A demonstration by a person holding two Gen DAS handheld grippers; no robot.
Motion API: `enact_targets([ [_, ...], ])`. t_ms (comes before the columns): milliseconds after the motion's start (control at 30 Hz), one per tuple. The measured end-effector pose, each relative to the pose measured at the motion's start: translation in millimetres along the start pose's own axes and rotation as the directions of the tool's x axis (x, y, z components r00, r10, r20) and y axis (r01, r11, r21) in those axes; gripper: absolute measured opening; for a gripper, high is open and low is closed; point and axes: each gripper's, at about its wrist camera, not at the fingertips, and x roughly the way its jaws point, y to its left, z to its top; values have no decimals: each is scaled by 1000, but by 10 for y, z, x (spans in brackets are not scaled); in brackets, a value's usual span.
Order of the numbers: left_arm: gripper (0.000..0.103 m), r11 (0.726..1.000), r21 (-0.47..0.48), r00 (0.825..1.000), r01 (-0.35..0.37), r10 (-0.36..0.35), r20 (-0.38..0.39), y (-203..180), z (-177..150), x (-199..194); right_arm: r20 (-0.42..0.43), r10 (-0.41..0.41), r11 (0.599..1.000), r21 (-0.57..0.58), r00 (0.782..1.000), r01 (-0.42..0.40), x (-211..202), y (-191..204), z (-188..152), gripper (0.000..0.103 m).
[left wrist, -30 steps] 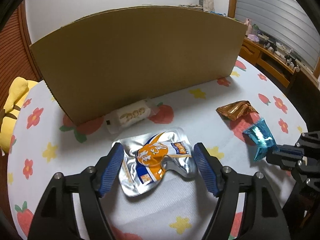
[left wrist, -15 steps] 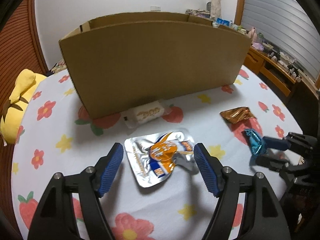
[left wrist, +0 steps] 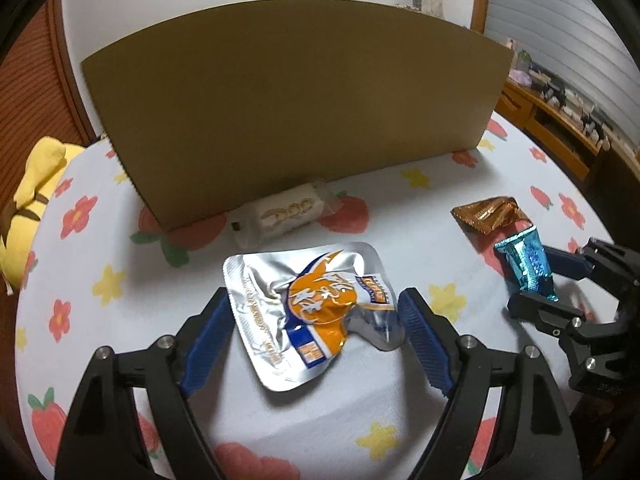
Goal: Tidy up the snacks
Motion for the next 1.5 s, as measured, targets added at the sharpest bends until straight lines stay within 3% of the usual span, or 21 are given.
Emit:
enact_targets([
  [233,84,1000,15,1000,0,0,6,-28,10,7,23,-30,999,-32,999,30,-2,58,-38,46],
  [467,73,996,90,999,-31,27,45,-163,-50,-83,46,-35,998,-45,998,37,-1,71,-58,46],
  [633,72,992,111,997,-55,49,64,-239,-89,-120,49,-35,998,-47,998,37,3,76,-49,46],
  [767,59,996,78,994,-52,45,99,-169,-98,-237,49,-37,998,-48,998,39,1,75,-46,46],
  [833,58,998,60,996,-29,24,87,-124,-86,-247,51,-45,998,-46,998,47,-5,70,-42,40],
  [900,58,998,62,996,-23,18,85,-112,-89,-230,54,-53,997,-44,997,55,-7,56,-39,26],
  [1033,55,998,60,995,-28,22,102,-133,-96,-252,52,-47,998,-29,998,48,-21,13,-37,17],
  [1200,49,996,78,991,-31,21,133,-230,-116,-364,57,-46,998,-36,997,48,-34,29,-56,16],
  [1300,37,995,98,987,-33,16,160,-332,-104,-446,58,-42,998,-35,997,44,-35,26,-62,16],
  [1400,35,993,119,986,-16,-4,169,-424,-86,-489,58,-38,999,-31,998,40,-39,17,-66,16],
  [1500,25,993,121,982,-16,-8,189,-471,-95,-523,58,-37,999,-31,998,39,-42,19,-69,16],
])
